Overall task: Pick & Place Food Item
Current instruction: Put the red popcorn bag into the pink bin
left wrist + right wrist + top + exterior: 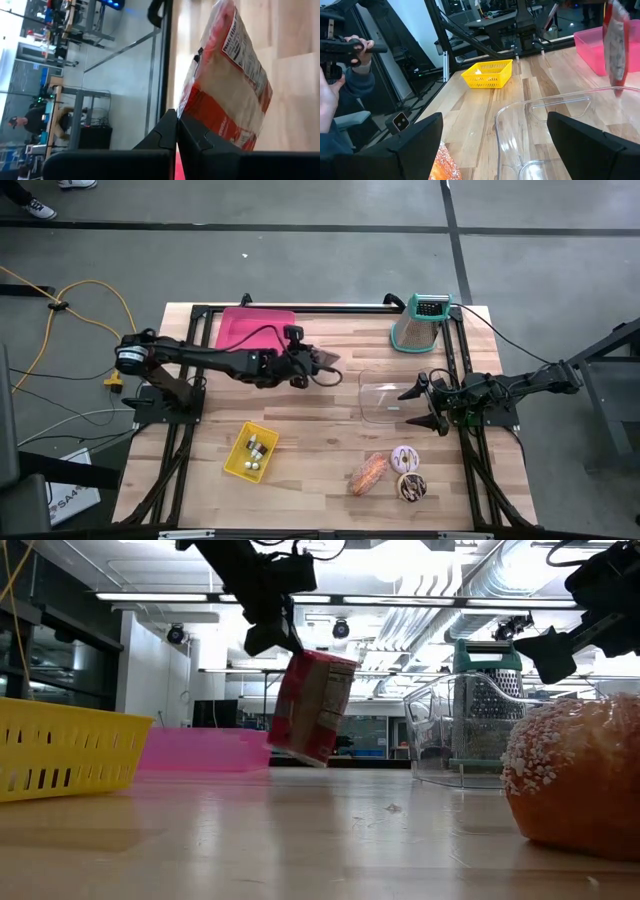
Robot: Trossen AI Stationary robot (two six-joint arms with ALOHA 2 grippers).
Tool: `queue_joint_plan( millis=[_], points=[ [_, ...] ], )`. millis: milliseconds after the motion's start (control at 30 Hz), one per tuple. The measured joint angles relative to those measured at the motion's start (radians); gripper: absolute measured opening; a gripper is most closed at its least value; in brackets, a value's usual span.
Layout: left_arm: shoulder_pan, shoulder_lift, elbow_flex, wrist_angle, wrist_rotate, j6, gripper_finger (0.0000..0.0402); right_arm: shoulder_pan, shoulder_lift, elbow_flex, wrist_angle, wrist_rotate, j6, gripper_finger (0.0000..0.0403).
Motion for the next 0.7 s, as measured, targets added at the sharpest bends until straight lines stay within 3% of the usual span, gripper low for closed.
queue_joint_plan(
  millis=[700],
  points=[
    [0.107,-0.140,0.000,-0.046,-0.002,0.097,0.0000,0.000,0.000,0.000,0.000,0.000,0.000,0.0348]
  ],
)
